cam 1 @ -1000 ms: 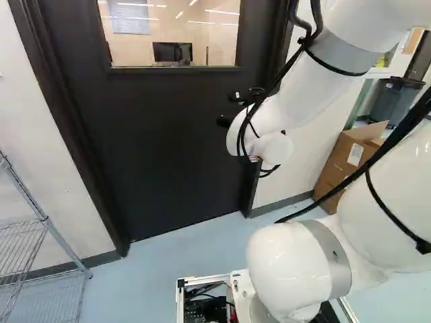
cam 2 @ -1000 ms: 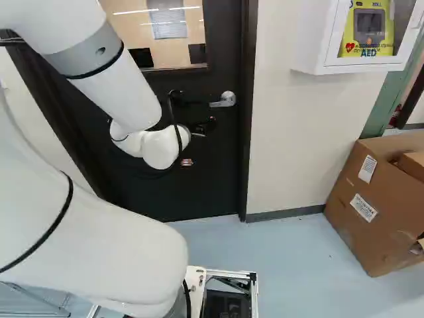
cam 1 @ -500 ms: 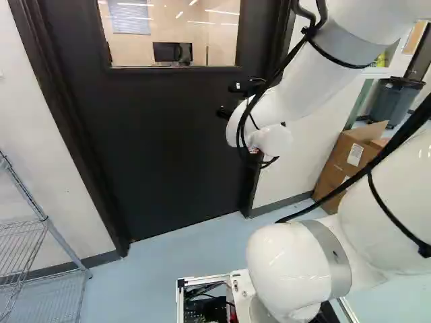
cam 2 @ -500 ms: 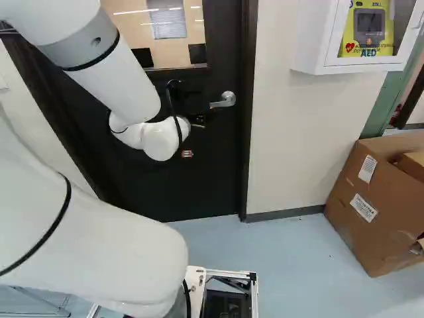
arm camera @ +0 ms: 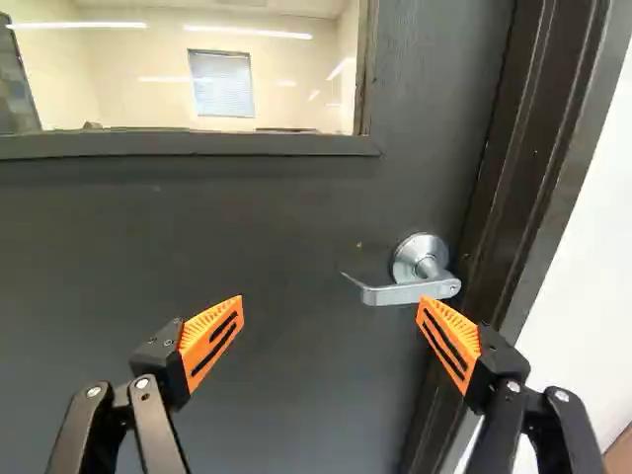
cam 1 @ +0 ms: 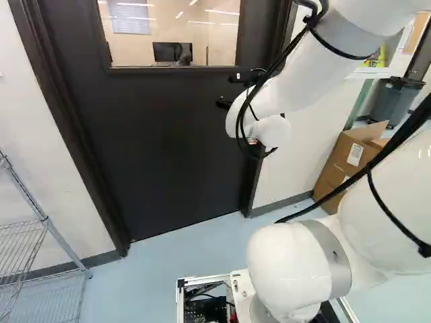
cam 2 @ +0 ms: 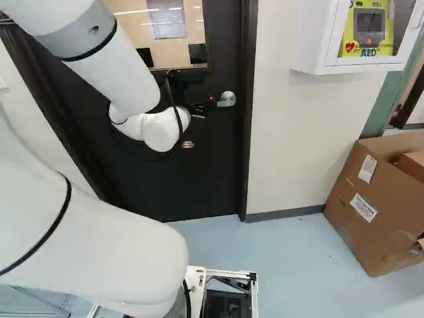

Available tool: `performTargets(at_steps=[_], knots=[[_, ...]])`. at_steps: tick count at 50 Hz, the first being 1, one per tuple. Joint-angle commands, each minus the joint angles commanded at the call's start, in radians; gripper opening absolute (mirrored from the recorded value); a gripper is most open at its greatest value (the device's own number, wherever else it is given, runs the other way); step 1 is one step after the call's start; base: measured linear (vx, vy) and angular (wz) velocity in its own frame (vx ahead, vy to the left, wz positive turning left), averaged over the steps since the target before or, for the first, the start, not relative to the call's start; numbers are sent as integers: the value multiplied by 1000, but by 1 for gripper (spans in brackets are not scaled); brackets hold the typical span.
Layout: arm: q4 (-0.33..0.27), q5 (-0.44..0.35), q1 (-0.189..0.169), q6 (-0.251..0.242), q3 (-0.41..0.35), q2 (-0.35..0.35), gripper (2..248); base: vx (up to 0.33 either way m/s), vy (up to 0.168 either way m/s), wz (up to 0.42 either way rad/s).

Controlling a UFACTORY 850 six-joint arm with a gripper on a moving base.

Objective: Open the door and move inside

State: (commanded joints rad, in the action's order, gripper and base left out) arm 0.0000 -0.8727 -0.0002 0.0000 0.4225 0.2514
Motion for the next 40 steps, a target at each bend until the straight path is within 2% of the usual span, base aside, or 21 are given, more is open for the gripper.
performTargets(at_steps=[21,40], knots=[[0,0,-2,0,104,-94,247,0,0,0],[0,0,-1,0,163,-158,247,0,0,0]])
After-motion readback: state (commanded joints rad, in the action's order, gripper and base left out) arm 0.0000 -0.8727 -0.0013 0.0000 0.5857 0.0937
